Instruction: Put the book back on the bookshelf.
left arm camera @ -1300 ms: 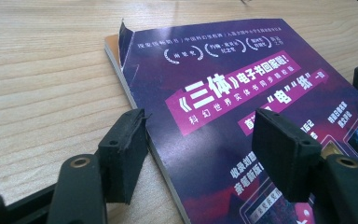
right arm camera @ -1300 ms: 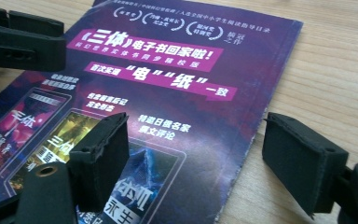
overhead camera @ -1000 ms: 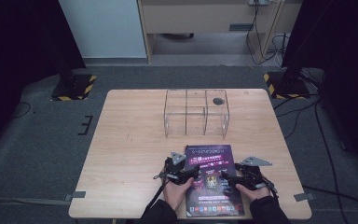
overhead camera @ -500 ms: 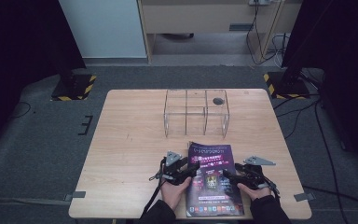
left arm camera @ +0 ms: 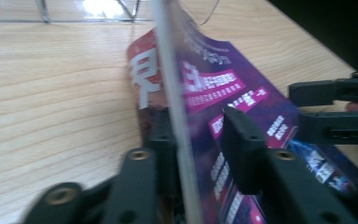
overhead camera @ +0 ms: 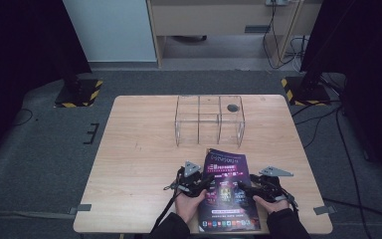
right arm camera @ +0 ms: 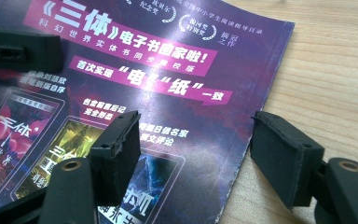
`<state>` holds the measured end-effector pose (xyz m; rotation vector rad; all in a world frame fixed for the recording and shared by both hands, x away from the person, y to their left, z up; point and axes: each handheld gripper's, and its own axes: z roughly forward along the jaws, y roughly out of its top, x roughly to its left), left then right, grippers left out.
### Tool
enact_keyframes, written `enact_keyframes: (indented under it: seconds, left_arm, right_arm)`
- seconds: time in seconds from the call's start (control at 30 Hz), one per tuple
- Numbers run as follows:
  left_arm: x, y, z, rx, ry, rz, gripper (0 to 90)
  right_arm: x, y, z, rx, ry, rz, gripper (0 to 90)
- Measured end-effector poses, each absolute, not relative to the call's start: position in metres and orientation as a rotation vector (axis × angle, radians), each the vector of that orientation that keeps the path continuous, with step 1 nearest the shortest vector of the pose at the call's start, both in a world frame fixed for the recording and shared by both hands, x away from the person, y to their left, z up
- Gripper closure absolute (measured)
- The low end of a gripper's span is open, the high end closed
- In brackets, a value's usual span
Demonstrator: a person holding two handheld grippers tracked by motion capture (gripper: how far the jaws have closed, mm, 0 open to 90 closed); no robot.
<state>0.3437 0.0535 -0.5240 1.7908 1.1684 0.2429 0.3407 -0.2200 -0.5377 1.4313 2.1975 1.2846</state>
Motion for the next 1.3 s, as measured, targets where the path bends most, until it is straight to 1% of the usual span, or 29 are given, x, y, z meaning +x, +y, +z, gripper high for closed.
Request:
enact_keyframes:
  seconds: [0.03,0.1,0.2,0.27,0.37,0.57,0.83,1.03,1.17,1.23,1.3]
  left_arm:
    - [0.344,0.053,-0.523,1.798,1.171,0.241,72.3]
    - [0.344,0.053,-0.521,1.809,1.167,0.246,78.8]
    - [0.343,0.053,-0.518,1.804,1.146,0.238,83.3]
    - [0.342,0.053,-0.515,1.791,1.128,0.233,83.6]
    - [0.340,0.054,-0.511,1.770,1.108,0.232,83.8]
    - [0.334,0.057,-0.499,1.732,1.058,0.264,84.0]
    - [0.325,0.061,-0.475,1.662,0.993,0.307,84.0]
    - [0.322,0.063,-0.465,1.652,0.969,0.324,84.0]
    - [0.321,0.062,-0.464,1.651,0.961,0.325,84.0]
    - [0.322,0.062,-0.463,1.649,0.963,0.325,84.0]
    - [0.322,0.063,-0.463,1.649,0.963,0.326,84.0]
  right_arm:
    - [0.341,-0.220,-0.538,1.431,2.198,1.285,32.9]
    - [0.341,-0.220,-0.538,1.429,2.201,1.282,32.1]
    - [0.341,-0.220,-0.537,1.425,2.217,1.285,29.1]
    - [0.341,-0.221,-0.536,1.422,2.213,1.299,27.8]
    - [0.341,-0.226,-0.532,1.415,2.203,1.327,28.7]
    - [0.341,-0.233,-0.529,1.419,2.205,1.355,26.4]
    - [0.340,-0.230,-0.530,1.421,2.245,1.448,24.8]
    - [0.341,-0.224,-0.532,1.423,2.275,1.532,24.5]
    - [0.343,-0.218,-0.534,1.425,2.313,1.593,25.4]
    - [0.346,-0.216,-0.535,1.443,2.333,1.627,28.9]
    - [0.346,-0.216,-0.536,1.445,2.340,1.638,30.1]
